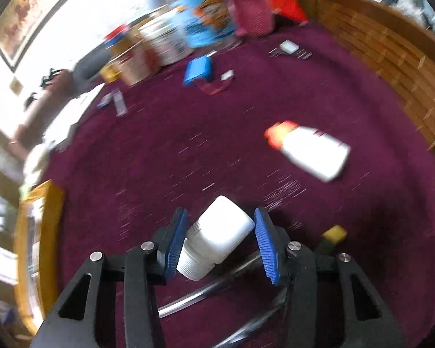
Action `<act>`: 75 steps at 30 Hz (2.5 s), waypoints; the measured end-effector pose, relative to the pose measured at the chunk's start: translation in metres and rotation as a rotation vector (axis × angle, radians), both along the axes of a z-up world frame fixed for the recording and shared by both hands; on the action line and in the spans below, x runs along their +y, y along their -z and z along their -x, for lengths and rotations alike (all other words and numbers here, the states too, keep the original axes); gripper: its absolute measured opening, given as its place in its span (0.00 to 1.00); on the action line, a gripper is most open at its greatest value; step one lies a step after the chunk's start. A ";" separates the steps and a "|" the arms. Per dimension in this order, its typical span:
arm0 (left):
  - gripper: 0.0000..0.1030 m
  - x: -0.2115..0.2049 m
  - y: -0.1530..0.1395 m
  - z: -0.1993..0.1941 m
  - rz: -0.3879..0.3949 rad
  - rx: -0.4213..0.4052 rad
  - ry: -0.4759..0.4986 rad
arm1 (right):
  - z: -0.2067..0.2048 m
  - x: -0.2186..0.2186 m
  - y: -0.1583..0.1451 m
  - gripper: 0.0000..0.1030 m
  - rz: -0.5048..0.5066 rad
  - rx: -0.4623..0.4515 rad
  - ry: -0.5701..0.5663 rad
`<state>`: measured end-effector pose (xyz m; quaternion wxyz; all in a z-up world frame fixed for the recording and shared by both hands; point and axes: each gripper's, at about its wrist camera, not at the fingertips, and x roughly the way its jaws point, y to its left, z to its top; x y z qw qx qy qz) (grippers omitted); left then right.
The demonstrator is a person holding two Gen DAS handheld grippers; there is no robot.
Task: Organize rigid objects
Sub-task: 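Grasp the white pill bottle with left tool while right tool grasps a yellow-ended black marker, then place the pill bottle in the box with left tool while right tool drops the yellow-ended marker there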
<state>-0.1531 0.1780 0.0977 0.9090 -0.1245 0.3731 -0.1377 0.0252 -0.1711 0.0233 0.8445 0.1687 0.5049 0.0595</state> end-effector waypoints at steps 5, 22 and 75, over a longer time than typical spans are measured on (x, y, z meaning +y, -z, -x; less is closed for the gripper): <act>0.55 -0.022 0.006 -0.008 0.007 0.031 0.049 | 0.026 0.048 0.006 0.41 -0.145 0.045 -0.210; 0.55 -0.117 0.036 -0.081 -0.060 0.115 0.164 | 0.068 -0.069 -0.005 0.46 -0.216 -0.092 0.059; 0.31 0.140 0.063 -0.014 0.104 0.136 -0.358 | 0.106 0.160 -0.072 0.13 -0.223 -0.094 -0.443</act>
